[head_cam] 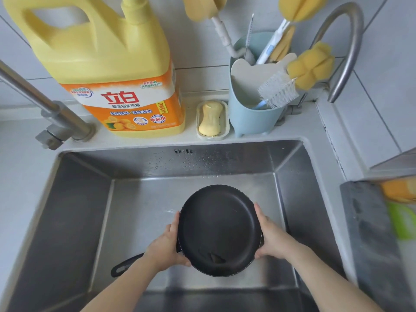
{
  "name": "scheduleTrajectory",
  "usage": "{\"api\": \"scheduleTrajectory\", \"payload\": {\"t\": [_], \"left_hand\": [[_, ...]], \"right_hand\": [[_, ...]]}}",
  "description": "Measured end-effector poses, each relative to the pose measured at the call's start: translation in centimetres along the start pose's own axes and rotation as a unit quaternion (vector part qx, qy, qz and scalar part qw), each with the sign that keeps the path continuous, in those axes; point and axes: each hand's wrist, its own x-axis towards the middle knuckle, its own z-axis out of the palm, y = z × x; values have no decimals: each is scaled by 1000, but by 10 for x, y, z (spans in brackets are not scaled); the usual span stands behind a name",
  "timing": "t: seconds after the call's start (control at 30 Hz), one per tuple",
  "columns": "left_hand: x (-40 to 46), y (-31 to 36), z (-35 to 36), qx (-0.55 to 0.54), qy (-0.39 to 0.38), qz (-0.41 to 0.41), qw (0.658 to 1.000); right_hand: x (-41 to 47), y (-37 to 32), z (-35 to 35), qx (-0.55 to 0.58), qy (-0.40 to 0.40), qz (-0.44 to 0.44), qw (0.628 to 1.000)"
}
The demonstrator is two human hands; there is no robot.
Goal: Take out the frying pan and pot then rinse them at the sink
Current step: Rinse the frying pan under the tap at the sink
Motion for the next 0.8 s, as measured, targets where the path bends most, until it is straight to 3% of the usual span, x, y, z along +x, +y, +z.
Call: {"api": "scheduleTrajectory", "payload": {"t": [0.23, 0.43, 0.8], "left_hand": [[-7, 8, -16, 7, -8, 16, 1000], [-31, 4, -53, 8, 39, 16, 999], [-145, 34, -113, -56, 162, 107, 979]], "right_hand": [[-6, -10, -6, 30, -6, 4, 1000], [-29, -44, -28, 66, 17, -33, 997], [-111, -115, -78, 89, 42, -121, 988]]}}
